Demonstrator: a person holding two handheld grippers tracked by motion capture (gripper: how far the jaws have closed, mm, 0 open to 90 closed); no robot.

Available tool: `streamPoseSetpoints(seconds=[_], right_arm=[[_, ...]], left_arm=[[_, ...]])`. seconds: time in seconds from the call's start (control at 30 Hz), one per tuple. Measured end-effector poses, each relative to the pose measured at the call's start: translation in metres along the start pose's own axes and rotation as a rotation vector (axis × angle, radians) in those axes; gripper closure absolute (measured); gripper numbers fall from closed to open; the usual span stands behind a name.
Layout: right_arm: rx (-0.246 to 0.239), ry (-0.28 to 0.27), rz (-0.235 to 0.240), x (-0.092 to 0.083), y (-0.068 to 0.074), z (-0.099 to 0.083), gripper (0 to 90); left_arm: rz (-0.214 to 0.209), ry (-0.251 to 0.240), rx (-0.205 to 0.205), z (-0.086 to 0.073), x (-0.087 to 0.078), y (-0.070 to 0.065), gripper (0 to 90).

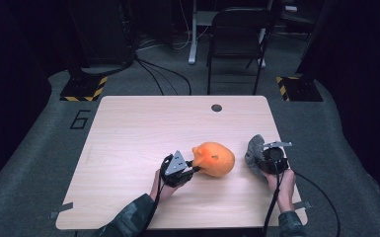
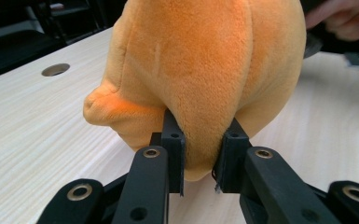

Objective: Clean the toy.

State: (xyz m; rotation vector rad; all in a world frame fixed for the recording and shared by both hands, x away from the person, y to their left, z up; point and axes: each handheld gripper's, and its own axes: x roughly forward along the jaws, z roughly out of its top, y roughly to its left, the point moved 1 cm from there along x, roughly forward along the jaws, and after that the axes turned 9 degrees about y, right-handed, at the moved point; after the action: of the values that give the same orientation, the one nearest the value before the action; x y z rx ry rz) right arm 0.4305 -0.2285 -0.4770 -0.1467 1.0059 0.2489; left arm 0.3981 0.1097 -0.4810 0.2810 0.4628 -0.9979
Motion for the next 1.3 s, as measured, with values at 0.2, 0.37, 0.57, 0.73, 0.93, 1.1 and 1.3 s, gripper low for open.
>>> streamPoseSetpoints(seconds=[0.2,0.37,0.57,0.73,0.93,1.1,1.3], right_arm=[[0.003,-0.001,0.009,0.002,0.002,0.003,74.0],[-0.007,0.006,-0.003,0.003,0.005,0.003,74.0],[0.002,0.005,0.003,0.002,0.005,0.003,74.0],[-0.007,-0.013,0.001,-0.002,0.006,0.004,74.1],[-0.009,-0.003,0.006,0.0,0.009,0.005,74.2],[-0.024,0.0,0.012,-0.001,0.015,0.007,74.1],[-0.073,-0.134,0.1,-0.053,0.049,0.027,74.1]], left_arm=[[-0.075,-0.013,-0.11,0.013,-0.014,0.003,76.9],[-0.109,0.006,-0.182,0.015,-0.017,0.009,76.8],[-0.149,0.036,-0.266,0.015,-0.015,0.011,76.7],[-0.199,0.057,-0.354,0.011,-0.011,0.014,76.7],[-0.227,0.113,-0.456,-0.002,0.002,0.022,76.6],[-0.21,0.144,-0.493,-0.014,0.014,0.024,76.0],[-0.173,0.149,-0.468,-0.014,0.015,0.022,73.9]])
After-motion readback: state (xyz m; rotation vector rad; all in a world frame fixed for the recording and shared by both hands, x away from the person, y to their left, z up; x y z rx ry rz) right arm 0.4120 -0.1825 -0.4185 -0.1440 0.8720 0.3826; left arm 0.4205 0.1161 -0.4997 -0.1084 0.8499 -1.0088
